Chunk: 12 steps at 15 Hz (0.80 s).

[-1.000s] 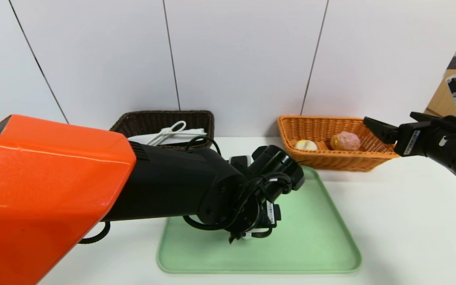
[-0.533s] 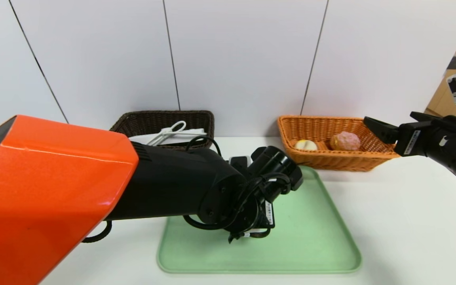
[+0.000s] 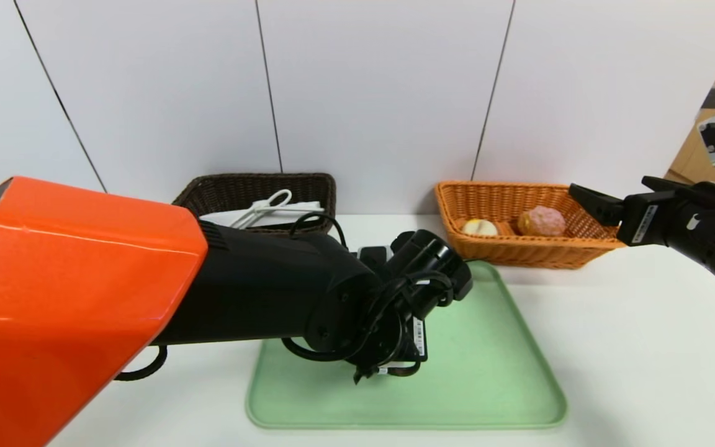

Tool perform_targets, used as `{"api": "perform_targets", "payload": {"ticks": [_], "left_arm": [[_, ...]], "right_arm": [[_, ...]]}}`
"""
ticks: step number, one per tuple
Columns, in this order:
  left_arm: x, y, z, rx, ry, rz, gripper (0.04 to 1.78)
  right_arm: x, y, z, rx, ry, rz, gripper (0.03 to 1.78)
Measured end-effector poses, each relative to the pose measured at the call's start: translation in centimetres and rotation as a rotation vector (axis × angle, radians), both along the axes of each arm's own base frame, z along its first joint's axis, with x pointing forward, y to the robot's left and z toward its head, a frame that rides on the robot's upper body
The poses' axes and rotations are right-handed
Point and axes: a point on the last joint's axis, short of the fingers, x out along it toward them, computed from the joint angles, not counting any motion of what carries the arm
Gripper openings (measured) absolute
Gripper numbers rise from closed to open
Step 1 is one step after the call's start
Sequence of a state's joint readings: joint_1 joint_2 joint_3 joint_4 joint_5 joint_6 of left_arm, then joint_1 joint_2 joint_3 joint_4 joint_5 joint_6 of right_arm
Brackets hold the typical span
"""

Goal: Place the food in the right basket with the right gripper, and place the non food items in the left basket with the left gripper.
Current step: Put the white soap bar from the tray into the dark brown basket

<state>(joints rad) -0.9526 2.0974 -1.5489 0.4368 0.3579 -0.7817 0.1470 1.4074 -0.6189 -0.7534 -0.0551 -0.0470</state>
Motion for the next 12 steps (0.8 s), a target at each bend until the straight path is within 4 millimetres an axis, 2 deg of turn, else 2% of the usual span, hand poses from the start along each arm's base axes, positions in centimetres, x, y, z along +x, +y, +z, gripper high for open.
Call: {"api": "perform_targets", "payload": {"ticks": [4, 7, 9, 12], "left_arm": [[-0.2, 1.4, 4.8, -0.018, -0.197, -0.063, 0.97], [0.4, 4.5, 8.7, 0.014, -0.391, -0.126, 0.97], [1.7, 7.8, 10.3, 0.097, -0.518, -0.171, 0.97], [4.6, 14.7, 11.6, 0.257, -0.674, -0.257, 0.97]], "right_arm": [[0.0, 0.0, -0.3, -0.001, 0.009, 0.001, 1.69], [0.0, 0.0, -0.5, -0.003, 0.019, 0.001, 1.69], [0.0, 0.0, -0.6, -0.003, 0.023, 0.002, 1.69], [0.0, 0.0, -0.8, -0.004, 0.029, 0.002, 1.69]]}}
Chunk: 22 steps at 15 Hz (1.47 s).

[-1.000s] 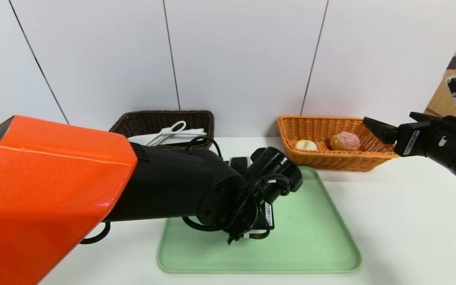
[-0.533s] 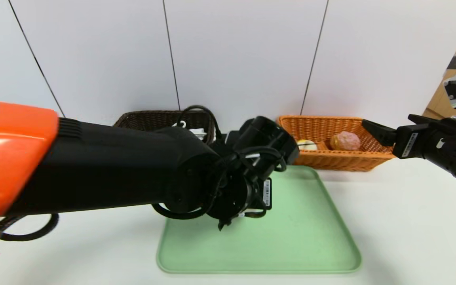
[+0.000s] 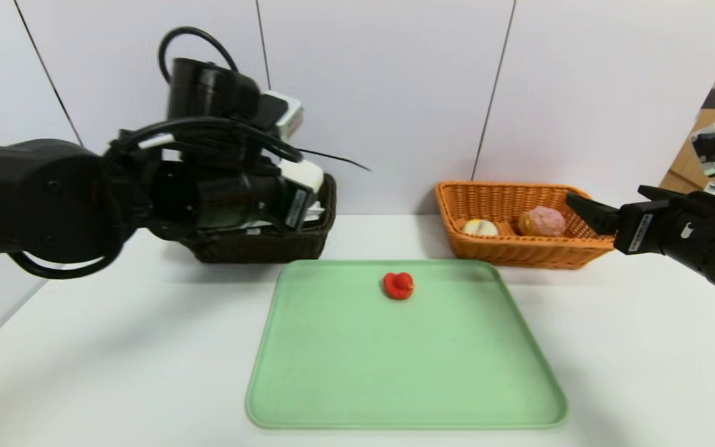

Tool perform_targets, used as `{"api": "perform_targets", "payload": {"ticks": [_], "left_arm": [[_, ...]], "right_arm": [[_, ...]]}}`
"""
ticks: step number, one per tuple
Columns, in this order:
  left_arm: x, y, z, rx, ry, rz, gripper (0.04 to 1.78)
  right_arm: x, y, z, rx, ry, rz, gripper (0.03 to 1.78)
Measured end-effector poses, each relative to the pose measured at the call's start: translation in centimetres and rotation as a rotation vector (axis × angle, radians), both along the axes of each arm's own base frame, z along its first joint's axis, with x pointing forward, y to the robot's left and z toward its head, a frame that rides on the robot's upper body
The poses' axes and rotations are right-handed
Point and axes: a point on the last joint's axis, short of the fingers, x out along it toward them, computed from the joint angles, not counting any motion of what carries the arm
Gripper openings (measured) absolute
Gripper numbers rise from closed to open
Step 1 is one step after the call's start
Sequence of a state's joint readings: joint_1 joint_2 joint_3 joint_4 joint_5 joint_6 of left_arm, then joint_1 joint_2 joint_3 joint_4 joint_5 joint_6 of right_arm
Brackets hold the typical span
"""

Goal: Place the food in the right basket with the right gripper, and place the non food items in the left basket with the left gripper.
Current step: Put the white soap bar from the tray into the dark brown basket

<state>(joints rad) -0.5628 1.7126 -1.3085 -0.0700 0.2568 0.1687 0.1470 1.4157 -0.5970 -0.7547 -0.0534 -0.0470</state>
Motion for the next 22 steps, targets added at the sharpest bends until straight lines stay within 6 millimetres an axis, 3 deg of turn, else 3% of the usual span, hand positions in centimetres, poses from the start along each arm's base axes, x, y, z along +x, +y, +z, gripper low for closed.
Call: {"api": "perform_targets", "payload": {"ticks": [3, 9, 18, 22], "left_arm": [[2.0, 5.9, 0.4, 0.149, -0.121, -0.072, 0.97], [6.6, 10.5, -1.0, 0.092, -0.096, 0.066, 0.97], [13.0, 12.3, -6.2, -0.002, 0.028, 0.182, 0.97], [14.8, 12.4, -7.3, -0.048, 0.044, 0.208, 0.97]], "right_arm": [[0.1, 0.0, -0.3, -0.002, 0.011, 0.000, 1.69], [0.4, 0.1, -0.6, -0.004, 0.008, -0.001, 1.69], [1.3, 0.2, -1.4, -0.004, 0.008, -0.002, 1.69], [1.5, 0.2, -1.8, -0.003, 0.022, -0.002, 1.69]]}}
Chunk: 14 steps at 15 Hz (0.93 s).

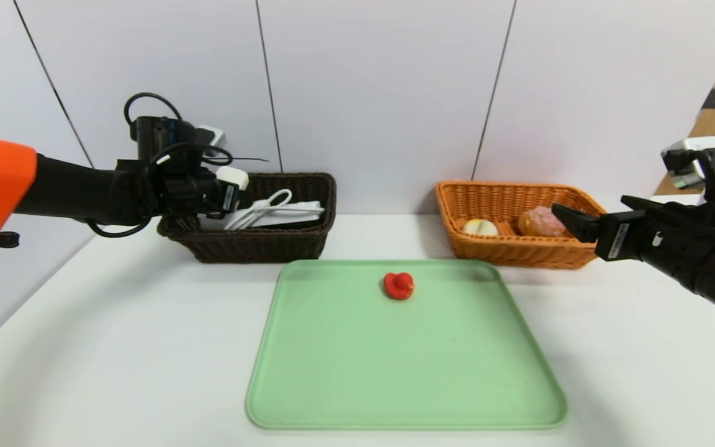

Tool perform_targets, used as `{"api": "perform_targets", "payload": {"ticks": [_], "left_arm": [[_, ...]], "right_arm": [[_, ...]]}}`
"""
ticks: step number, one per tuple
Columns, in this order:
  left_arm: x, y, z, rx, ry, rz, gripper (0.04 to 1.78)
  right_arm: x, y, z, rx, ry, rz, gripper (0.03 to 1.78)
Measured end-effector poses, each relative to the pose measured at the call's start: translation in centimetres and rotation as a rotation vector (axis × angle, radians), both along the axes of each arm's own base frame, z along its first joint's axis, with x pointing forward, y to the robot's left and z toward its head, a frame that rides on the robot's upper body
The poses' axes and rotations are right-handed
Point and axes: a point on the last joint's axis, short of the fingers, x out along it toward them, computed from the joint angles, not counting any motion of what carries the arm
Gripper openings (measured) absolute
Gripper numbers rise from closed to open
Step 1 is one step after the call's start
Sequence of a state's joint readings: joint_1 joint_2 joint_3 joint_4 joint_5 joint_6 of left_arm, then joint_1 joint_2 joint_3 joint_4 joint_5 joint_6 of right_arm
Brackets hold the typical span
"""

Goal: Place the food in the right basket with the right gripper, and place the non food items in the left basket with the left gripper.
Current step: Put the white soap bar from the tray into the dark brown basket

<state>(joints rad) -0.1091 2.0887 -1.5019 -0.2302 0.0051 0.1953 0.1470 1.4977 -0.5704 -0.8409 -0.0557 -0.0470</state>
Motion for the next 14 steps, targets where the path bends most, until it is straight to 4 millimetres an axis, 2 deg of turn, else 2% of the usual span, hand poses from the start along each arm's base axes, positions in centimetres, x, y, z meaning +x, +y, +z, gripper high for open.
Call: {"api": "perform_targets", "payload": {"ticks": [4, 9, 12, 14], "left_arm": [[0.4, 0.2, -0.9, 0.006, 0.023, 0.004, 0.97], [0.4, 0.2, -0.7, -0.004, 0.016, 0.007, 1.30], [0.1, 0.2, 0.0, -0.006, -0.001, 0.007, 1.43], [-0.6, 0.1, 1.6, -0.013, -0.037, -0.002, 1.49]], "right_arm": [[0.1, 0.0, -0.1, 0.000, 0.002, 0.000, 1.69], [0.0, 0.0, 0.0, 0.000, 0.000, -0.001, 1.69], [0.0, 0.0, 0.0, 0.000, 0.000, 0.000, 1.69], [0.0, 0.0, 0.0, -0.001, 0.000, -0.001, 1.69]]}}
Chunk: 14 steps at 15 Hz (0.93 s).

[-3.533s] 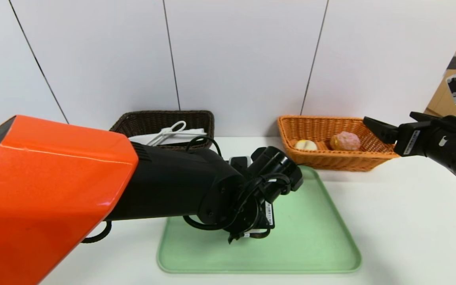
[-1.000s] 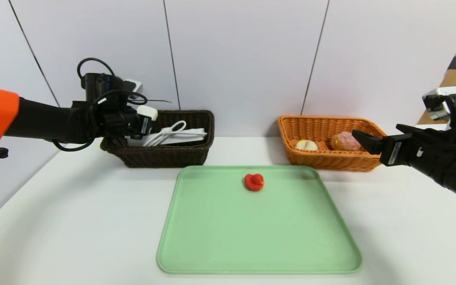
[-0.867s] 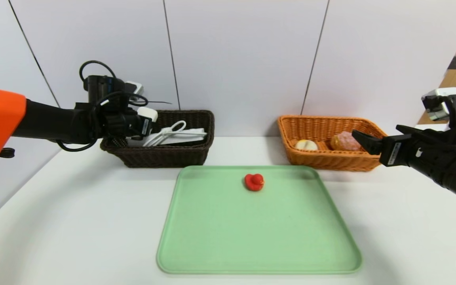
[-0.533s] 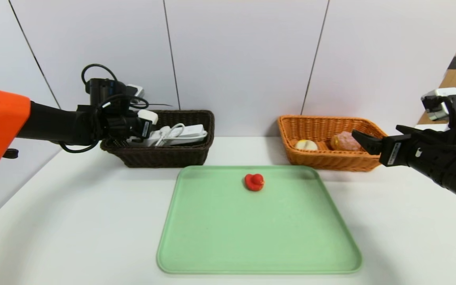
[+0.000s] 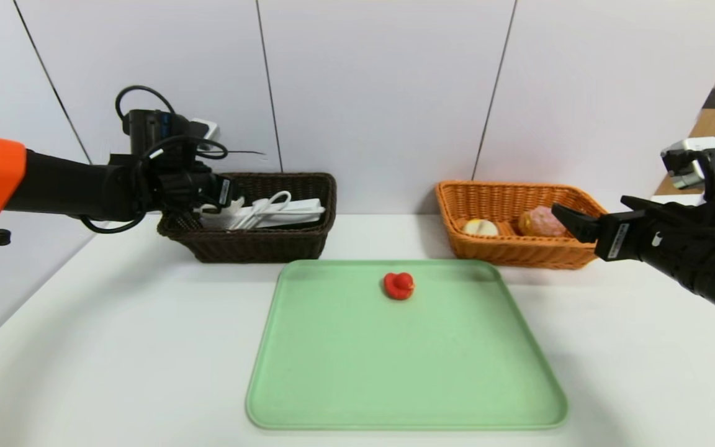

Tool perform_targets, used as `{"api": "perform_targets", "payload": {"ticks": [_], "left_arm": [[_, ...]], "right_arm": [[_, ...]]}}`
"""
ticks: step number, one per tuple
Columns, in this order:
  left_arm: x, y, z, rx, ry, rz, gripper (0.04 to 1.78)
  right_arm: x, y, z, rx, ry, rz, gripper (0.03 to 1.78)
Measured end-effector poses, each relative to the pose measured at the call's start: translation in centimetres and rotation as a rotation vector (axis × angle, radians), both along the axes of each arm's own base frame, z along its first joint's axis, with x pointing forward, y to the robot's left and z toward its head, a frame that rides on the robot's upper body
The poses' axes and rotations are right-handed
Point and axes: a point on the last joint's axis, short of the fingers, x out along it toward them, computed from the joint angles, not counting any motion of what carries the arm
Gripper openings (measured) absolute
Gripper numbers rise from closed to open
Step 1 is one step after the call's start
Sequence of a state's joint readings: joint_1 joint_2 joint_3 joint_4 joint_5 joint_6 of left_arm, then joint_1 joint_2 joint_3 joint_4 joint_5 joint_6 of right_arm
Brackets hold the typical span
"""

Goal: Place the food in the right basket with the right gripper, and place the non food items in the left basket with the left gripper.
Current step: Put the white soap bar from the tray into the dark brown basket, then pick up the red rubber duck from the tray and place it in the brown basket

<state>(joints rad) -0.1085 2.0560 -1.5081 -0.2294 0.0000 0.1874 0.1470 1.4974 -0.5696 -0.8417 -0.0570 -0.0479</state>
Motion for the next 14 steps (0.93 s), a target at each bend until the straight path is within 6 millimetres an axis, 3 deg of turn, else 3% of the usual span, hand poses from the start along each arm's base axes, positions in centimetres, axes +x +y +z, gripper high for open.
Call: {"api": "perform_targets", "payload": {"ticks": [2, 5, 8, 11, 14], "left_arm": [[-1.8, -1.6, 2.5, -0.023, -0.052, -0.051, 1.54], [-6.5, -7.4, 6.1, -0.086, -0.119, -0.248, 1.59], [-11.1, -12.8, 7.8, -0.221, -0.125, -0.420, 1.63], [-13.3, -15.8, 6.2, -0.298, -0.175, -0.520, 1.65], [-13.8, -18.0, 1.8, -0.332, -0.244, -0.581, 1.67]], "right_arm": [[0.0, 0.0, 0.0, 0.000, 0.000, 0.000, 1.69], [-0.1, 0.0, -0.1, -0.001, 0.004, -0.002, 1.69], [-0.4, -0.1, -0.1, 0.003, -0.019, -0.002, 1.69], [-0.6, -0.1, -0.6, 0.000, -0.006, -0.003, 1.69], [-0.7, -0.1, -0.6, 0.000, -0.002, -0.004, 1.69]]}}
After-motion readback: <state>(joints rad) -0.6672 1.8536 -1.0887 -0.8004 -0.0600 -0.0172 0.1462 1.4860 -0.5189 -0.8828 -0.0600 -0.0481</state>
